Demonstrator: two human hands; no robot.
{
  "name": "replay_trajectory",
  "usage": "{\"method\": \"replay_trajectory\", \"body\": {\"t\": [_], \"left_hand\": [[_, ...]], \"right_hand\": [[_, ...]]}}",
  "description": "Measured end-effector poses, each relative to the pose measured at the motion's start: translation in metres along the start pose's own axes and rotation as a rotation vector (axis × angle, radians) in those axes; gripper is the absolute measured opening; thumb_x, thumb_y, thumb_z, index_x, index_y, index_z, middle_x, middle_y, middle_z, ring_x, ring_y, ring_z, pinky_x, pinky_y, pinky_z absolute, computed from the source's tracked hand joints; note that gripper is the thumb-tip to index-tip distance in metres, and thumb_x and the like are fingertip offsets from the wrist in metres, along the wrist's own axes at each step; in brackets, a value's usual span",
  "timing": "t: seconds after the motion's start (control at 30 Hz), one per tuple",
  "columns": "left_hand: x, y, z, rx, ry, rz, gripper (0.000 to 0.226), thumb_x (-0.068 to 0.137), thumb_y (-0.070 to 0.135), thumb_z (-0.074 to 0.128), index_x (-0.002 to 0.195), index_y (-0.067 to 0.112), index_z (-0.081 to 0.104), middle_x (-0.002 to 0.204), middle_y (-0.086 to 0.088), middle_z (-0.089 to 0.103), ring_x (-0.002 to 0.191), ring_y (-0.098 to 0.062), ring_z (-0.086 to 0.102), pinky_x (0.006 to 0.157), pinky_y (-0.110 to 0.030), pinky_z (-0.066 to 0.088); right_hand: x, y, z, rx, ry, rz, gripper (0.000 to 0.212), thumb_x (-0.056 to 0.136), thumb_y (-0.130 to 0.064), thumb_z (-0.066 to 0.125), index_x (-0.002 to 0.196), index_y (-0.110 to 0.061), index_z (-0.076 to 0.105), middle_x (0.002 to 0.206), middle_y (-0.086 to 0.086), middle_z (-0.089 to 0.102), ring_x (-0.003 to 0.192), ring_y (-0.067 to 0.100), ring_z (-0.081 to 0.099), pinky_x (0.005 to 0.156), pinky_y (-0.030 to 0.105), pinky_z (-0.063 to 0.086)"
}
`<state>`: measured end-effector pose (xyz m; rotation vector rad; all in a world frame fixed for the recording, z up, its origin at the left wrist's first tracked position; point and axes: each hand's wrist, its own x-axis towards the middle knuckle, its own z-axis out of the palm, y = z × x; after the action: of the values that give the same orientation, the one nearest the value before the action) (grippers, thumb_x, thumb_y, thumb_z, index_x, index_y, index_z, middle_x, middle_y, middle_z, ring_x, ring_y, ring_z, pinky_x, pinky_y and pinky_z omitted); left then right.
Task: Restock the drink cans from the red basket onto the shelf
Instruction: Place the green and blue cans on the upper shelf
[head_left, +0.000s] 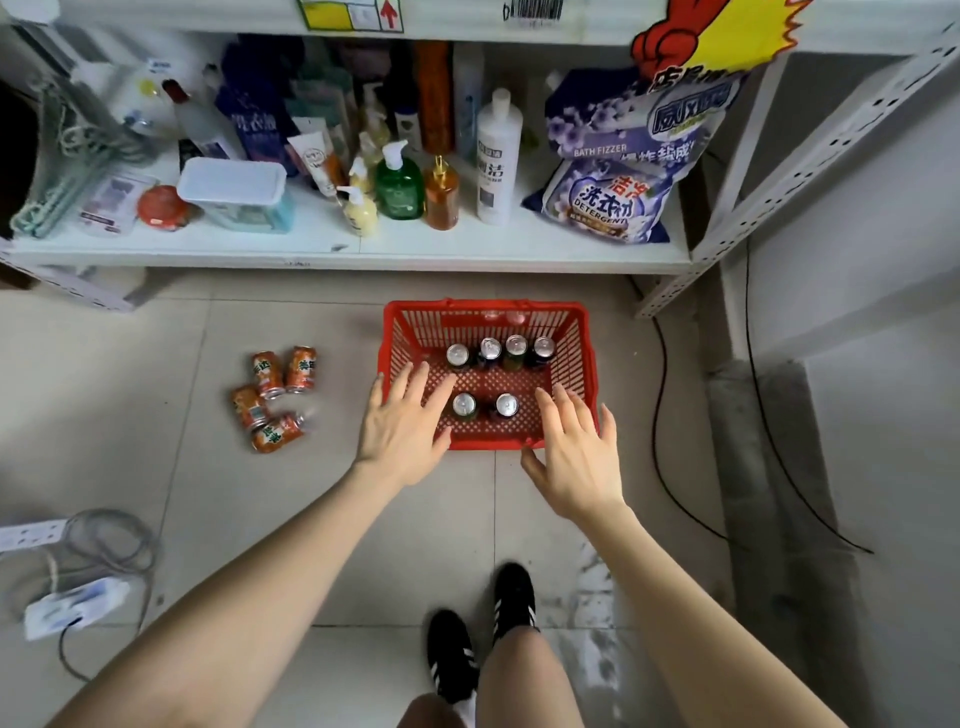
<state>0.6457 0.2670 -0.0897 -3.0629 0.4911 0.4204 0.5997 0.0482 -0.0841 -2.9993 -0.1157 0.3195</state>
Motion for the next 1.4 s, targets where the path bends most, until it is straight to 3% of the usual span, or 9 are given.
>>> {"method": "replay_trajectory", "body": {"t": [0.17,0.27,0.43,0.67,0.97,1.2,1.4], "left_hand": [[0.052,-0.002,0.035,-0.013,-0.047,-0.006,0.071,0.086,0.044,0.058,0.149,0.022,0.035,0.152,-0.016,0.037,0.141,-0.034,0.032,0.112,-0.053,0.028],[0.091,-0.009,0.062,-0.017,-0.062,-0.036,0.070,0.086,0.045,0.059,0.148,0.023,0.037,0.151,-0.015,0.040,0.140,-0.033,0.035,0.110,-0.053,0.030],[0.149,-0.023,0.116,-0.027,-0.080,-0.070,0.070,0.090,0.049,0.051,0.151,0.025,0.027,0.155,-0.013,0.031,0.144,-0.032,0.026,0.115,-0.051,0.027],[0.217,-0.041,0.209,-0.021,-0.131,-0.064,0.069,0.093,0.049,0.048,0.152,0.026,0.020,0.159,-0.011,0.023,0.145,-0.030,0.022,0.116,-0.050,0.024],[0.280,-0.051,0.317,-0.005,-0.130,-0.020,0.076,0.091,0.053,0.050,0.153,0.026,0.015,0.158,-0.010,0.023,0.142,-0.029,0.028,0.113,-0.050,0.030],[0.307,-0.057,0.371,-0.026,-0.116,0.002,0.077,0.092,0.053,0.050,0.154,0.028,0.012,0.159,-0.009,0.021,0.142,-0.028,0.027,0.113,-0.048,0.031],[0.321,-0.059,0.396,-0.070,-0.086,0.032,0.078,0.091,0.046,0.058,0.153,0.026,0.014,0.152,-0.008,0.031,0.132,-0.029,0.041,0.102,-0.047,0.042]], "right_hand": [[0.052,0.013,0.036,0.008,-0.050,-0.008,0.073,0.080,-0.045,0.065,0.139,-0.007,0.046,0.144,0.016,0.049,0.132,0.034,0.047,0.104,0.059,0.038],[0.095,0.021,0.067,0.015,-0.071,-0.024,0.073,0.084,-0.048,0.060,0.143,-0.008,0.041,0.148,0.015,0.044,0.135,0.033,0.043,0.107,0.059,0.032],[0.164,0.030,0.127,0.054,-0.071,-0.069,0.070,0.089,-0.049,0.050,0.146,-0.012,0.035,0.151,0.012,0.040,0.139,0.031,0.038,0.111,0.056,0.027],[0.233,0.041,0.229,0.027,-0.059,-0.092,0.076,0.081,-0.045,0.066,0.143,-0.008,0.042,0.145,0.016,0.047,0.133,0.032,0.045,0.107,0.056,0.035],[0.289,0.052,0.345,0.000,-0.017,-0.140,0.081,0.082,-0.042,0.069,0.146,-0.006,0.035,0.147,0.017,0.044,0.137,0.033,0.041,0.112,0.051,0.033],[0.321,0.063,0.401,-0.012,0.037,-0.171,0.075,0.084,-0.041,0.066,0.144,-0.008,0.038,0.148,0.018,0.042,0.136,0.033,0.042,0.114,0.051,0.028],[0.334,0.070,0.421,-0.027,0.135,-0.192,0.071,0.083,-0.038,0.069,0.140,-0.008,0.040,0.138,0.019,0.052,0.124,0.033,0.052,0.111,0.054,0.031]]}}
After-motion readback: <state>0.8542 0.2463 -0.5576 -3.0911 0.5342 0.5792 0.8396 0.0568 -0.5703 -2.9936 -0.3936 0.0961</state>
